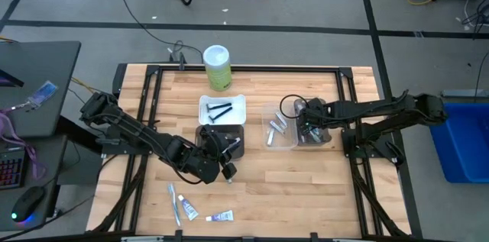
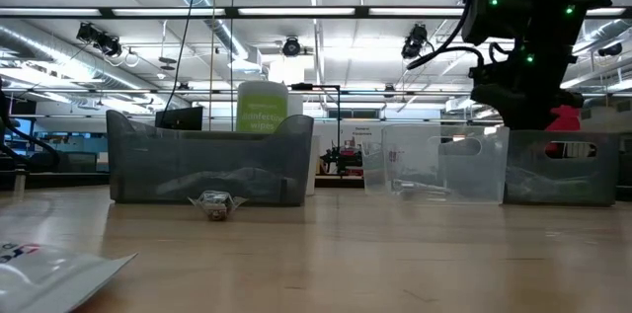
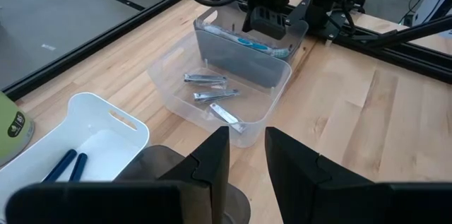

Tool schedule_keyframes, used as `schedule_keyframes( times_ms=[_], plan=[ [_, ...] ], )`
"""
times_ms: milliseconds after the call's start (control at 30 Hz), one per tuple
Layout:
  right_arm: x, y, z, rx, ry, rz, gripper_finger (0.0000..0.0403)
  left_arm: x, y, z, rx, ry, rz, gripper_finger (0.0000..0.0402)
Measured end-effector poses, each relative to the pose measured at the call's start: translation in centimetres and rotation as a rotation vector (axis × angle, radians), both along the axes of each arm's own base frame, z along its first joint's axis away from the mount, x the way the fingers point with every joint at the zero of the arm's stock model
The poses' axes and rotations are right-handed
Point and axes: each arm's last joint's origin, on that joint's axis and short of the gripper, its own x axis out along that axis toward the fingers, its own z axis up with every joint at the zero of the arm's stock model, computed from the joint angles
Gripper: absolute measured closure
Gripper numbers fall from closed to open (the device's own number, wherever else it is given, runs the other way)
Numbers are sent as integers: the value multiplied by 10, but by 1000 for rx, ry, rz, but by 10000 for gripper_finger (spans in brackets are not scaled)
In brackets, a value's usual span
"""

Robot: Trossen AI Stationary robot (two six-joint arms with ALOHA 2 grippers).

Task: Pick & Place Travel size toiletries
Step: Put the blue toothbrush into the right black bin

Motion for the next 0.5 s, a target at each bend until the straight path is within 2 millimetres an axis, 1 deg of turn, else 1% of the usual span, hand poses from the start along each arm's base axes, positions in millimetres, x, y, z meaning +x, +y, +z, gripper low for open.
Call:
schedule_keyframes(
  times_ms=[100,167,267,367,500],
  plan=[
    [2,0,0,-2,-13,15,390,0,0,0,0,0,0,301],
    [4,-2,1,-64,-16,39,389,0,0,0,0,0,0,301],
    [9,-5,4,-151,-61,26,389,0,0,0,0,0,1,301],
    [15,-6,5,-146,-117,53,389,0,0,0,0,-1,1,301],
    [18,-7,-5,-181,-153,77,389,0,0,0,0,-1,1,301]
  ],
)
